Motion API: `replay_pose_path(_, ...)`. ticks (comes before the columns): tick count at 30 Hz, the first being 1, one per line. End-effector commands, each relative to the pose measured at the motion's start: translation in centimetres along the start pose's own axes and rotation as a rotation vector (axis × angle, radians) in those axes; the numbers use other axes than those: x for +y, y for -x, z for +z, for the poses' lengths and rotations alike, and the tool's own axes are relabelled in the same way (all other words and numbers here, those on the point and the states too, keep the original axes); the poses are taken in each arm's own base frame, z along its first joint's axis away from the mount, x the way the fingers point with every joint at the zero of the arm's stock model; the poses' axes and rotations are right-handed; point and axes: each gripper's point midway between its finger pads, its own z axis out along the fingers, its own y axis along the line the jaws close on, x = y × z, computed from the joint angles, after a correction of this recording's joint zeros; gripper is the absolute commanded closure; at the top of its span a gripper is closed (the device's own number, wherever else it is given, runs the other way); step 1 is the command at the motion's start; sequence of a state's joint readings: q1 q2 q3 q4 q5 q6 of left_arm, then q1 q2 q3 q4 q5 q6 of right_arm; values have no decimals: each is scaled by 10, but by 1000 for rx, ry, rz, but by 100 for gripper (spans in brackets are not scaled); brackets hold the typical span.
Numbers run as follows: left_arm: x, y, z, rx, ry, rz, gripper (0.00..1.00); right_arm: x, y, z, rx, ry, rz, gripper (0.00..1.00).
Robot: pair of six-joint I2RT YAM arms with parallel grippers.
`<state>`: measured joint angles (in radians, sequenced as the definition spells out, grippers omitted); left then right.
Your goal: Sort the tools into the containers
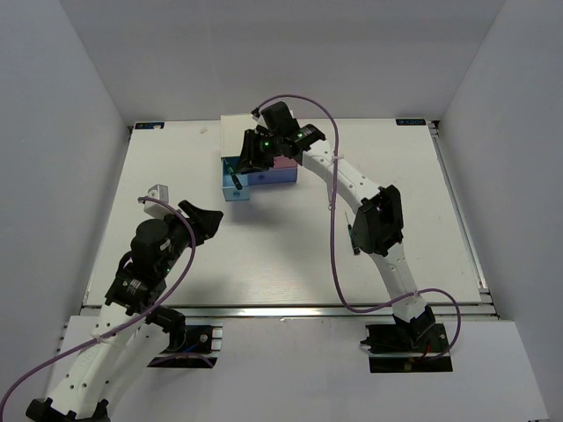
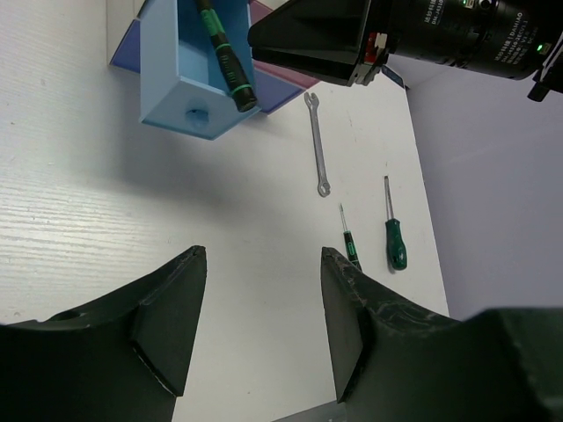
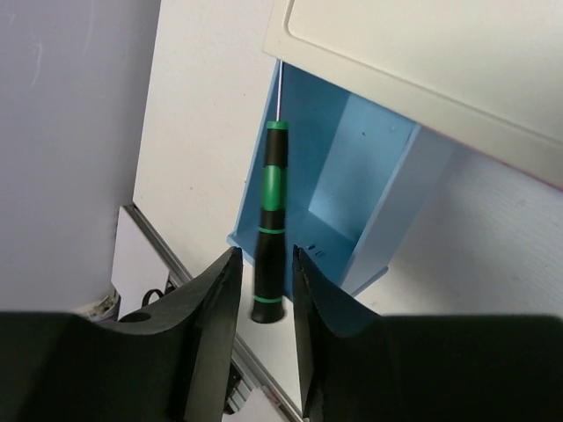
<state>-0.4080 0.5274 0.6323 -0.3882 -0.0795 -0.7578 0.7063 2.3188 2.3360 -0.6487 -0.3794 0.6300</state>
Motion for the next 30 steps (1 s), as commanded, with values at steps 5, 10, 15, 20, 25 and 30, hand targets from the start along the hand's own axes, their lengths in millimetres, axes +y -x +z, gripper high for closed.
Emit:
replay_pose_path(5, -13, 6, -2, -7, -50, 13, 36, 2, 5, -1, -25, 23, -38, 63)
replay_pose_path(10, -15, 6, -3, -3, -57, 17, 36, 12, 8, -10, -33, 48, -69, 67)
replay_pose_path(15, -10, 8, -6, -17, -39, 19, 36, 33, 12, -25, -40, 124, -131, 74)
replay_pose_path(20, 4, 27, -5, -95, 63, 52, 39, 39, 13, -31, -44, 147, -154, 76)
replay_pose_path(25, 19, 34, -1, -93, 176, 93, 44, 59, 9, -46, -23, 258, -227, 76)
replay_pose_path(30, 52, 27, 8, -60, 348, 157, 57, 84, -16, -79, 17, 468, -499, 71)
